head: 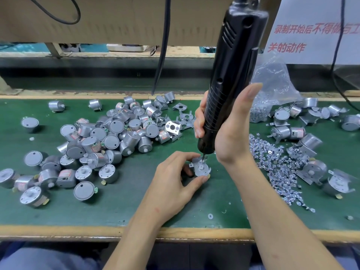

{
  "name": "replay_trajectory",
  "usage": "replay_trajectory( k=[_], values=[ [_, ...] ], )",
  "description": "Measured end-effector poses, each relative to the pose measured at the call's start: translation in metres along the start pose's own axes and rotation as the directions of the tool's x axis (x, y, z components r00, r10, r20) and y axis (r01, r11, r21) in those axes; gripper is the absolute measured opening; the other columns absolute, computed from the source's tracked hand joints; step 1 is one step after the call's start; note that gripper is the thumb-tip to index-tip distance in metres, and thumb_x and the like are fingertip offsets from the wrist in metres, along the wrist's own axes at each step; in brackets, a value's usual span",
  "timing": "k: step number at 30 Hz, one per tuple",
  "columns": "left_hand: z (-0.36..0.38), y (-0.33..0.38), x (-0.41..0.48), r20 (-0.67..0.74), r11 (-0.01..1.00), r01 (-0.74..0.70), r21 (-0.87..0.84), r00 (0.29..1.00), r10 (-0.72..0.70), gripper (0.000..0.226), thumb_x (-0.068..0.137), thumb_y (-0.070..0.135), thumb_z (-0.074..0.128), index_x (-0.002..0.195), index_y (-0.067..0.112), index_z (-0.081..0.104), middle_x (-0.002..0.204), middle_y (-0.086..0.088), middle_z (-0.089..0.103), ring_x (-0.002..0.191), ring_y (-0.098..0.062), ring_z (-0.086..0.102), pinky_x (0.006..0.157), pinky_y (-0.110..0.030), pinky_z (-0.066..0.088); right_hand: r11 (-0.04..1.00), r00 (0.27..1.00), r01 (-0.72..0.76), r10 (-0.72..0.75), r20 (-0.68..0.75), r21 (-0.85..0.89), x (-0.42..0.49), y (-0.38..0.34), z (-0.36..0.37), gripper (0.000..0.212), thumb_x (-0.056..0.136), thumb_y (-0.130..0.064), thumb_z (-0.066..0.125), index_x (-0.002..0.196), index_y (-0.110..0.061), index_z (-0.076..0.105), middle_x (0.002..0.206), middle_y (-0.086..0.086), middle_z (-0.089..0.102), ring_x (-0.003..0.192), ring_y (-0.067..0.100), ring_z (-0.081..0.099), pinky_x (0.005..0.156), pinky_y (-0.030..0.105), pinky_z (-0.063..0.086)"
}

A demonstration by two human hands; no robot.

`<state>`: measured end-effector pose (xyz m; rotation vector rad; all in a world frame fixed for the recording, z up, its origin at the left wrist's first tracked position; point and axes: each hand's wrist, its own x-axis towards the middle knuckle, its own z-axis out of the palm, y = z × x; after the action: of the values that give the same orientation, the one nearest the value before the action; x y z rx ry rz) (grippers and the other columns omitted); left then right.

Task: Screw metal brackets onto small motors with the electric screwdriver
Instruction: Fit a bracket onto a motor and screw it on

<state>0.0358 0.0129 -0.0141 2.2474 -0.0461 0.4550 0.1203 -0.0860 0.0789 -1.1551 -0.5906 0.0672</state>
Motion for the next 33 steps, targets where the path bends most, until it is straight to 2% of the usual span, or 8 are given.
replay_trajectory(
  k=[11, 15, 18, 21, 24, 27, 33],
  values=[
    [0.0000, -0.0001, 0.0006, -0.001, 1.000, 0.002, 0.012, 1.000, -0.002, 0.037, 0.082, 0.035, 0.078, 0.115, 0.030, 0.062, 0.100, 0.019, 0.060, 0.084, -0.002, 0.059, 0.071, -0.004, 0.036, 0.999, 1.000, -0.023, 0.023, -0.006, -0.025, -0.0006, 0.0066, 0.0002, 0.078, 0.062, -0.099, 0.035, 0.066, -0.024, 0.056, 0.054, 0.000, 0.052, 0.043, 0.022, 0.045, 0.049, 0.031, 0.039],
    [-0.0002, 0.0006, 0.0001, 0.008, 0.999, 0.021, 0.038, 1.000, -0.022, 0.040, 0.079, 0.038, 0.079, 0.113, 0.032, 0.061, 0.093, 0.021, 0.059, 0.084, -0.003, 0.058, 0.070, -0.005, 0.036, 0.998, 0.999, -0.037, 0.037, 0.002, -0.043, -0.0018, 0.0074, 0.0007, 0.078, 0.060, -0.101, 0.033, 0.065, -0.026, 0.056, 0.053, 0.000, 0.051, 0.042, 0.021, 0.044, 0.048, 0.031, 0.039],
    [0.0013, 0.0013, 0.0003, 0.024, 0.998, 0.057, 0.029, 0.998, -0.058, 0.041, 0.077, 0.033, 0.081, 0.110, 0.037, 0.057, 0.090, 0.030, 0.058, 0.082, 0.000, 0.057, 0.069, -0.004, 0.036, 0.997, 0.999, -0.035, 0.035, 0.009, -0.074, -0.0010, 0.0072, 0.0005, 0.081, 0.060, -0.101, 0.031, 0.064, -0.024, 0.054, 0.053, 0.002, 0.050, 0.043, 0.022, 0.044, 0.049, 0.034, 0.038],
    [0.0035, 0.0020, 0.0006, 0.026, 0.998, 0.058, 0.032, 0.998, -0.059, 0.042, 0.080, 0.026, 0.080, 0.111, 0.036, 0.055, 0.088, 0.029, 0.059, 0.079, 0.008, 0.054, 0.067, -0.002, 0.034, 0.996, 0.999, -0.033, 0.034, 0.008, -0.088, -0.0004, 0.0073, 0.0005, 0.080, 0.063, -0.101, 0.030, 0.062, -0.024, 0.052, 0.053, 0.002, 0.050, 0.042, 0.023, 0.043, 0.049, 0.034, 0.037],
    [0.0047, 0.0021, 0.0003, 0.036, 0.997, 0.054, 0.051, 0.998, -0.056, 0.042, 0.082, 0.026, 0.079, 0.114, 0.034, 0.054, 0.096, 0.024, 0.061, 0.079, 0.014, 0.050, 0.070, -0.003, 0.034, 0.996, 1.000, -0.027, 0.027, -0.001, -0.085, -0.0006, 0.0085, 0.0006, 0.078, 0.063, -0.101, 0.032, 0.060, -0.026, 0.053, 0.051, 0.001, 0.049, 0.041, 0.022, 0.043, 0.049, 0.036, 0.037],
    [0.0053, 0.0015, 0.0006, 0.040, 0.996, 0.064, 0.068, 0.997, -0.067, 0.044, 0.082, 0.025, 0.078, 0.114, 0.036, 0.051, 0.103, 0.020, 0.063, 0.083, 0.010, 0.051, 0.072, -0.003, 0.034, 0.996, 0.999, -0.034, 0.034, -0.001, -0.087, -0.0005, 0.0087, 0.0021, 0.078, 0.062, -0.102, 0.032, 0.059, -0.027, 0.053, 0.050, 0.000, 0.049, 0.042, 0.022, 0.042, 0.049, 0.036, 0.036],
    [0.0063, 0.0020, 0.0012, 0.047, 0.996, 0.069, 0.061, 0.996, -0.072, 0.043, 0.082, 0.024, 0.077, 0.112, 0.037, 0.050, 0.104, 0.020, 0.063, 0.094, -0.001, 0.057, 0.076, -0.011, 0.039, 0.989, 0.999, -0.046, 0.045, -0.013, -0.138, 0.0004, 0.0096, 0.0030, 0.082, 0.064, -0.102, 0.028, 0.060, -0.024, 0.053, 0.051, 0.001, 0.050, 0.043, 0.023, 0.043, 0.051, 0.037, 0.038]
  ],
)
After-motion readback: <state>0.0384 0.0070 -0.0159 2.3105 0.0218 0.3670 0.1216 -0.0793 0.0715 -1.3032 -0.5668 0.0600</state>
